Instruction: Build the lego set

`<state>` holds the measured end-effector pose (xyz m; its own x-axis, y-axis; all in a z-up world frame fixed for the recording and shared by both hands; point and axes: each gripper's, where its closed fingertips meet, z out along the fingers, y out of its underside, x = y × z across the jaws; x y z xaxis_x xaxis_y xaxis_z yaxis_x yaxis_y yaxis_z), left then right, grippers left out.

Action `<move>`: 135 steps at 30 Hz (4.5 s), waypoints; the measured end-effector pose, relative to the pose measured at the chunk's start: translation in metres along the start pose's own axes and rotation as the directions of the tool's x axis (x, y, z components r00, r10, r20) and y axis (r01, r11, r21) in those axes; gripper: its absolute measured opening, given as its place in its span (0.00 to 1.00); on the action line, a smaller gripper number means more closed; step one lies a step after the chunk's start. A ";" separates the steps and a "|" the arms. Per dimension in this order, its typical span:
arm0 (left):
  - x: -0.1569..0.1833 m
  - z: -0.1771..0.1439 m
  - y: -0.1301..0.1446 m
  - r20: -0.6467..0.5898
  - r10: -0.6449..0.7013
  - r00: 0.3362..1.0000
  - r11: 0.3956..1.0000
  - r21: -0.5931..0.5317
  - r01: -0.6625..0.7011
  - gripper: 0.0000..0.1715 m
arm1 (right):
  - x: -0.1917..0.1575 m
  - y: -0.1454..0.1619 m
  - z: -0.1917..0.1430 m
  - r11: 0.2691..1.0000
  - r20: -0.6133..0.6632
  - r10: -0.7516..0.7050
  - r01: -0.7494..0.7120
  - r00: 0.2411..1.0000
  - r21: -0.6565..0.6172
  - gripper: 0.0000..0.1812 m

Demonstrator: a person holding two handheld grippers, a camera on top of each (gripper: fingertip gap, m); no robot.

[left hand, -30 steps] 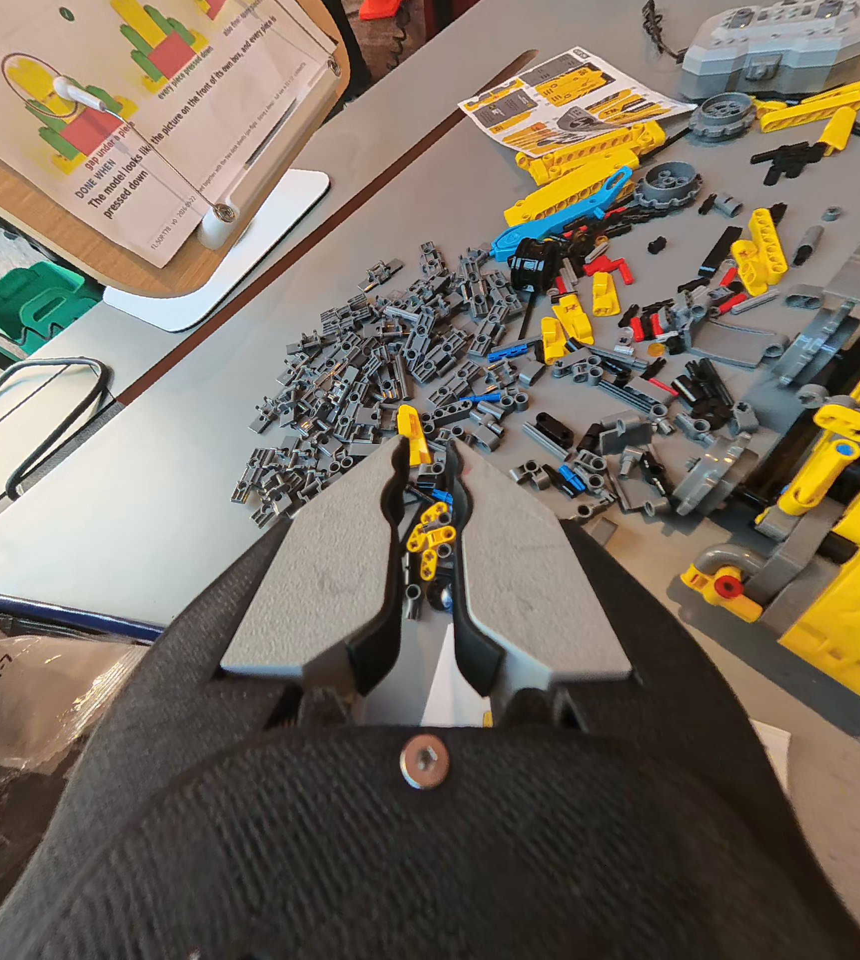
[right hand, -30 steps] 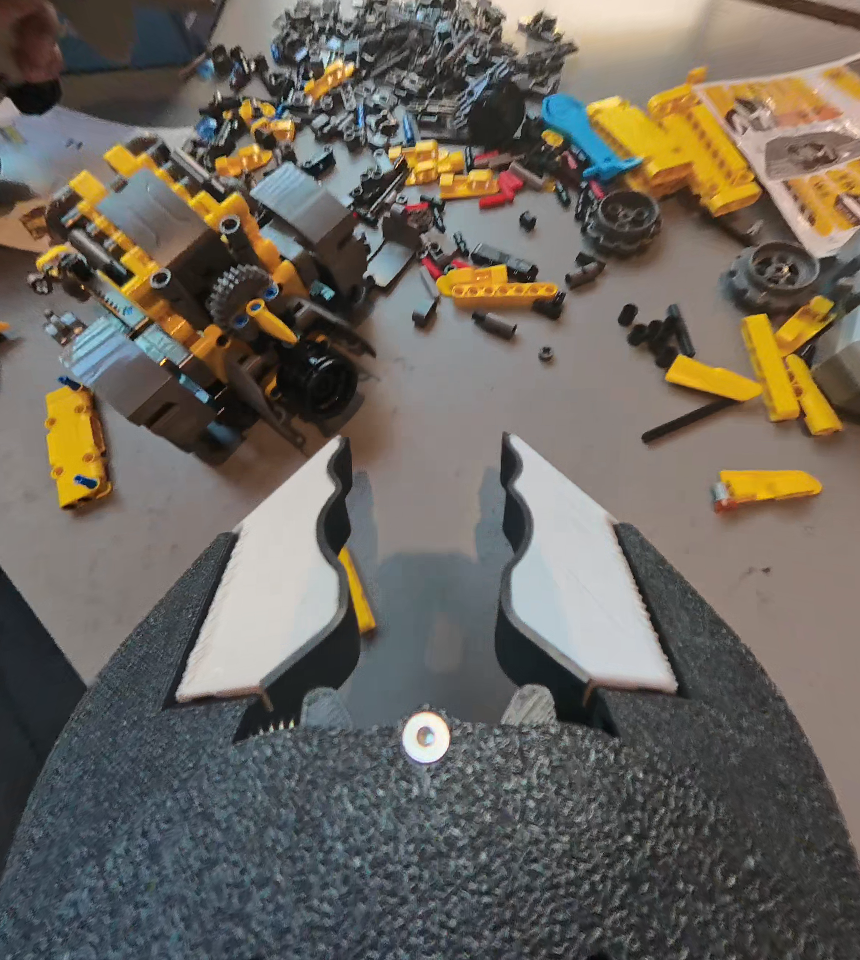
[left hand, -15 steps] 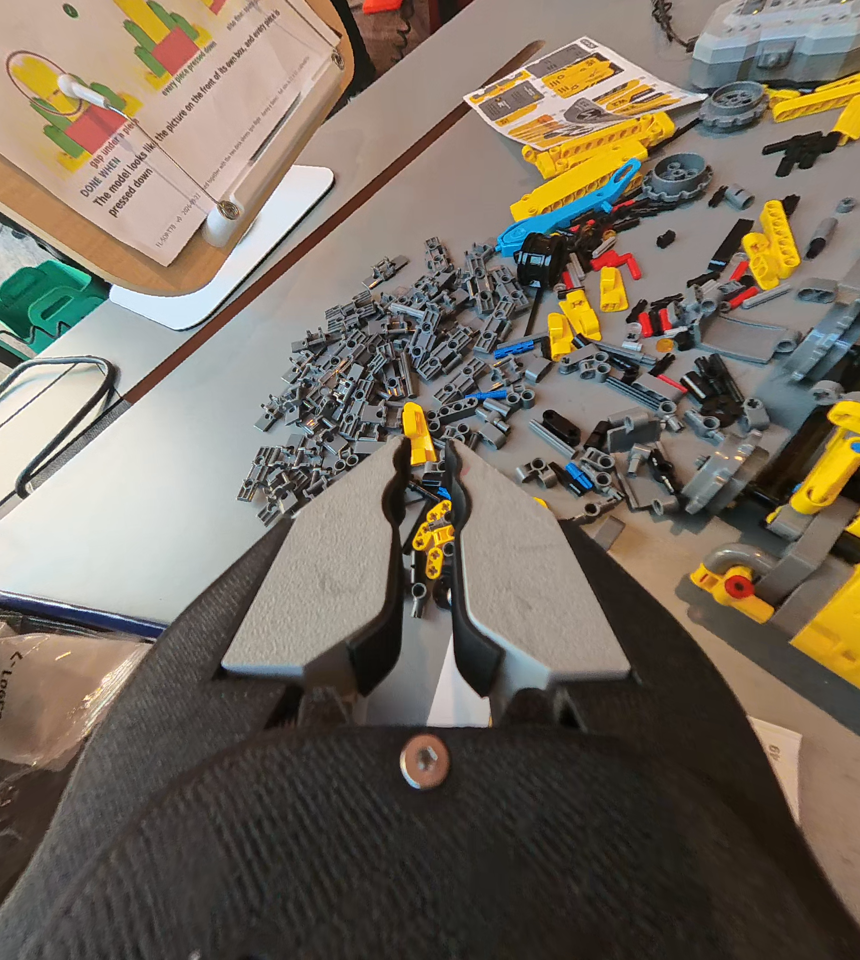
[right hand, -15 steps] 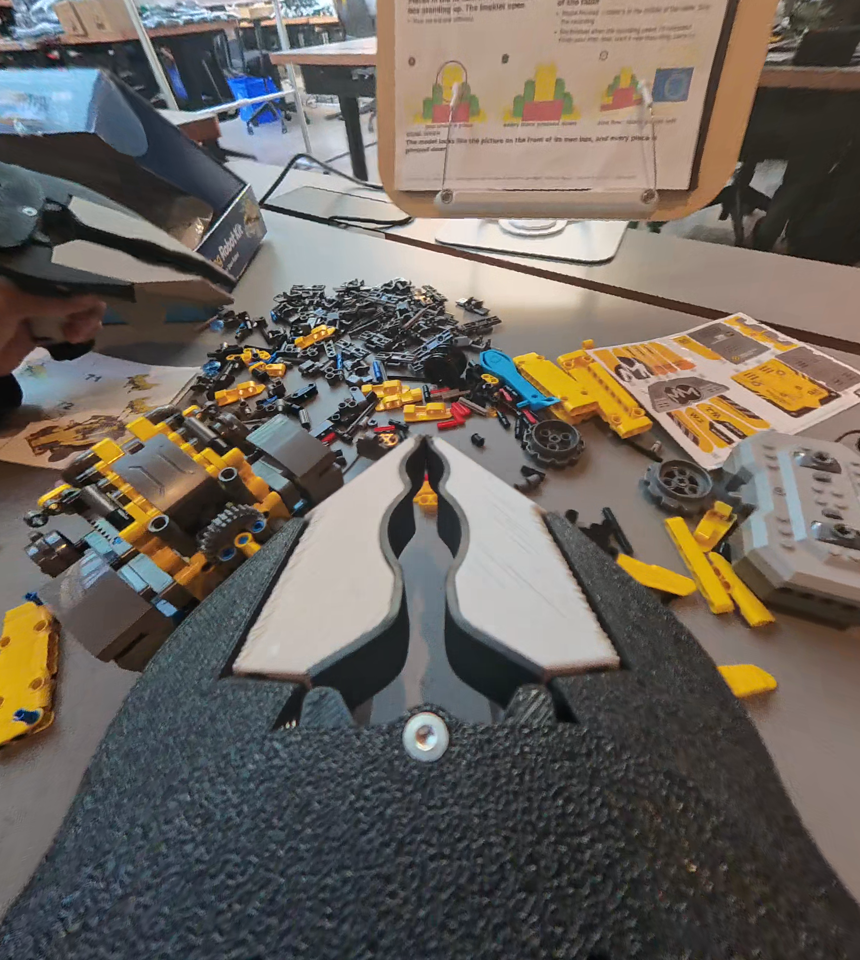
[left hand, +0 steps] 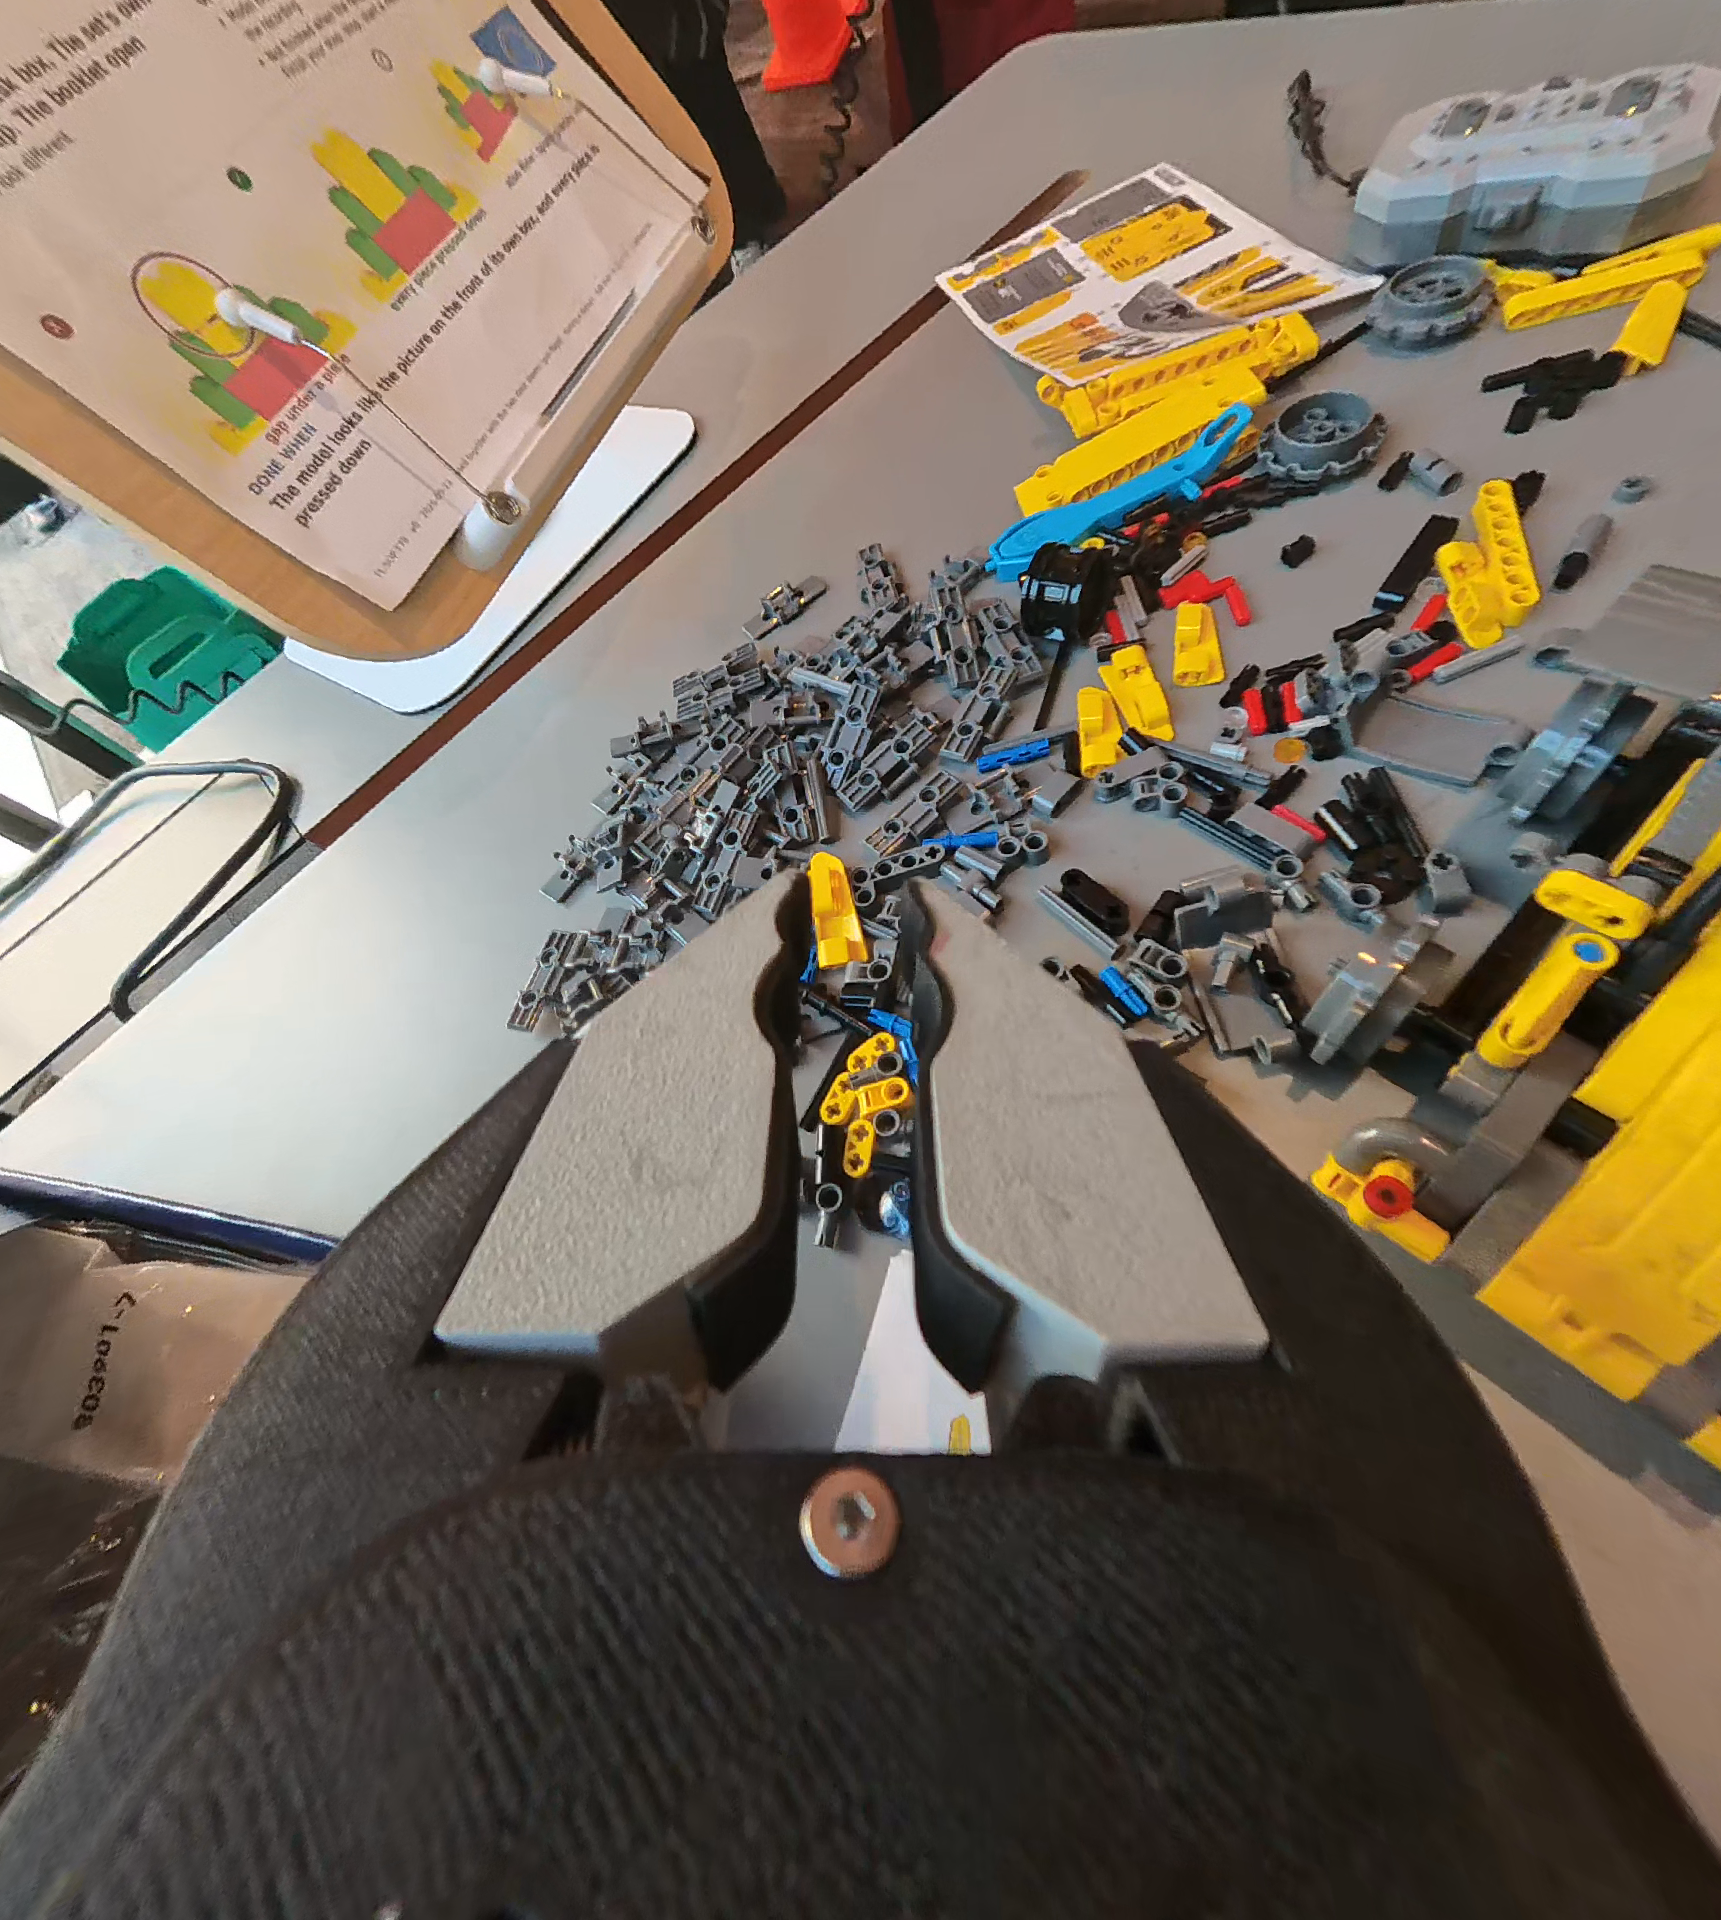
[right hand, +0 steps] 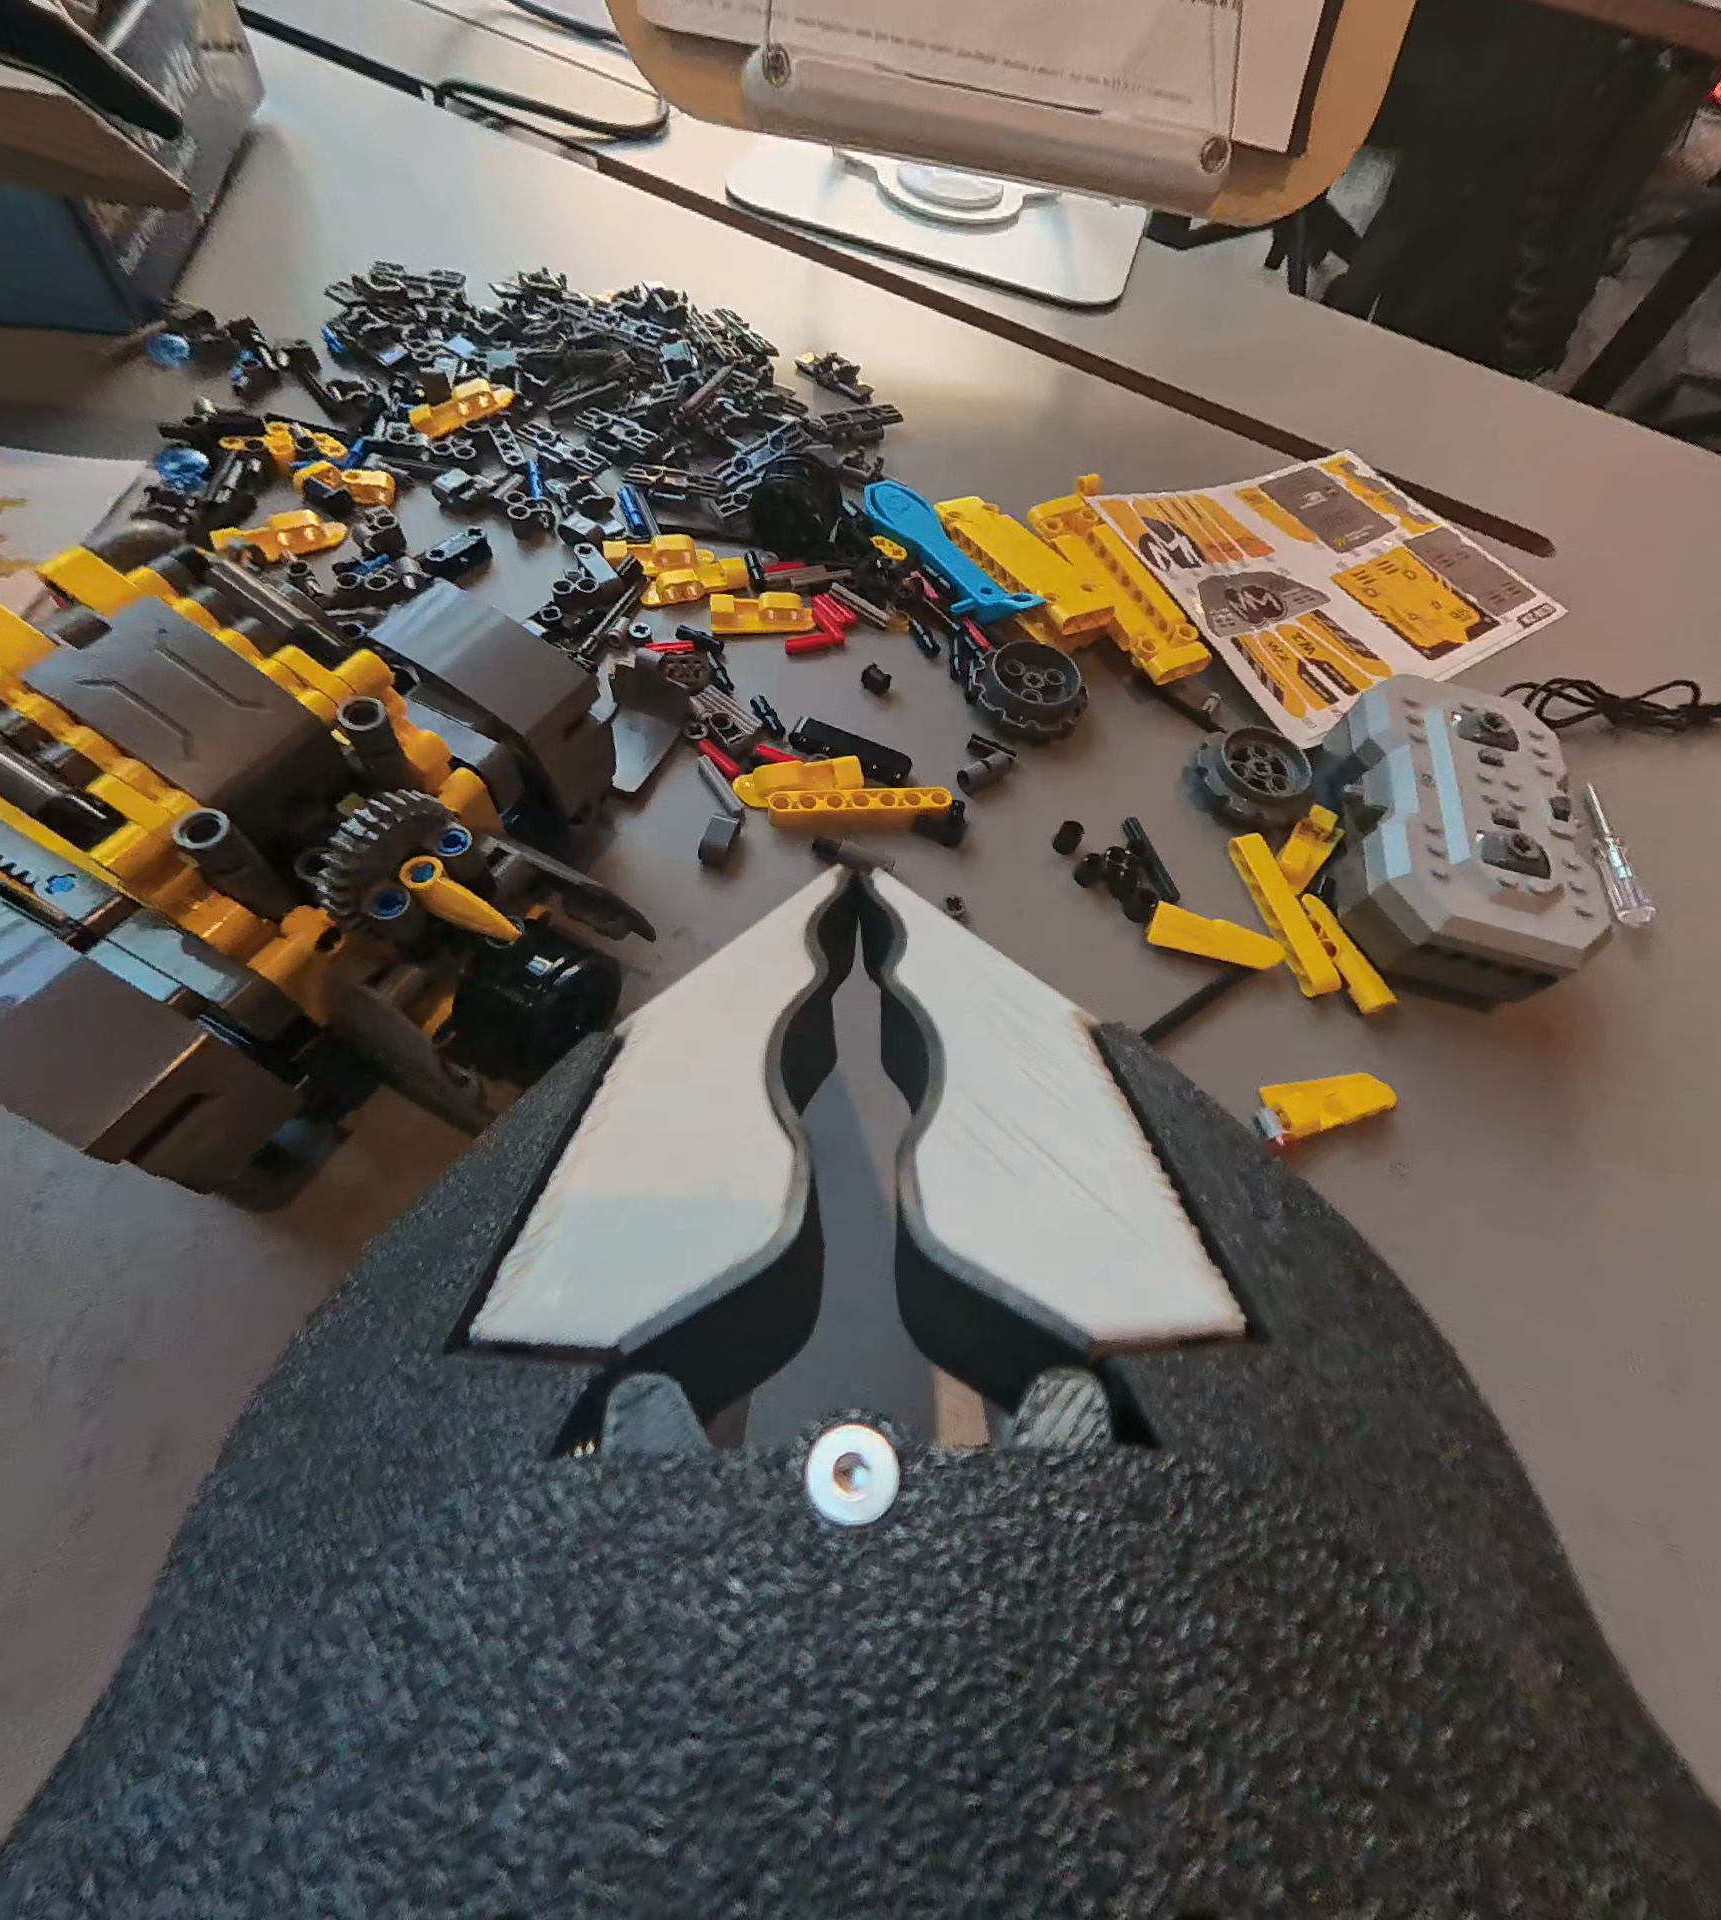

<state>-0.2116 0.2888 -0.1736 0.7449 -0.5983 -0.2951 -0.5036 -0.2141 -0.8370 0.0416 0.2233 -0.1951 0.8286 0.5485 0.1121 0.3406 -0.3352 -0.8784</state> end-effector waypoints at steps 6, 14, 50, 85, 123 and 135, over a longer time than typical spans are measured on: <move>-0.007 -0.010 -0.007 -0.014 -0.052 0.999 0.997 0.053 0.053 0.08 | -0.009 -0.013 -0.013 1.000 0.030 0.011 -0.012 0.999 0.024 0.05; -0.001 -0.007 -0.006 -0.052 -0.088 0.995 0.995 0.049 0.090 0.08 | -0.037 -0.009 -0.036 0.998 0.185 0.036 -0.043 0.982 0.036 0.13; 0.010 -0.005 -0.004 -0.067 -0.060 0.996 0.997 0.035 0.063 0.06 | -0.188 0.033 -0.064 0.951 0.591 -0.300 0.282 0.749 0.126 0.05; 0.065 -0.123 0.013 -0.182 -0.143 0.973 0.988 0.038 0.152 0.18 | -0.186 0.038 -0.066 0.953 0.604 -0.300 0.253 0.738 0.163 0.05; 0.241 -0.189 0.131 -0.255 -0.152 0.955 0.988 -0.030 0.149 0.07 | -0.191 0.072 -0.051 0.976 0.588 -0.132 0.208 0.798 -0.063 0.18; 0.254 -0.191 0.133 -0.336 -0.131 0.933 0.991 -0.038 0.125 0.06 | -0.188 0.071 -0.049 0.982 0.570 -0.095 0.172 0.816 -0.083 0.12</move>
<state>-0.1729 -0.0393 -0.2712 0.6138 -0.7894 -0.0114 -0.4227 -0.3165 -0.8492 -0.0683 0.0588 -0.2554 0.3905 0.9162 -0.0904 0.5134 -0.2983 -0.8046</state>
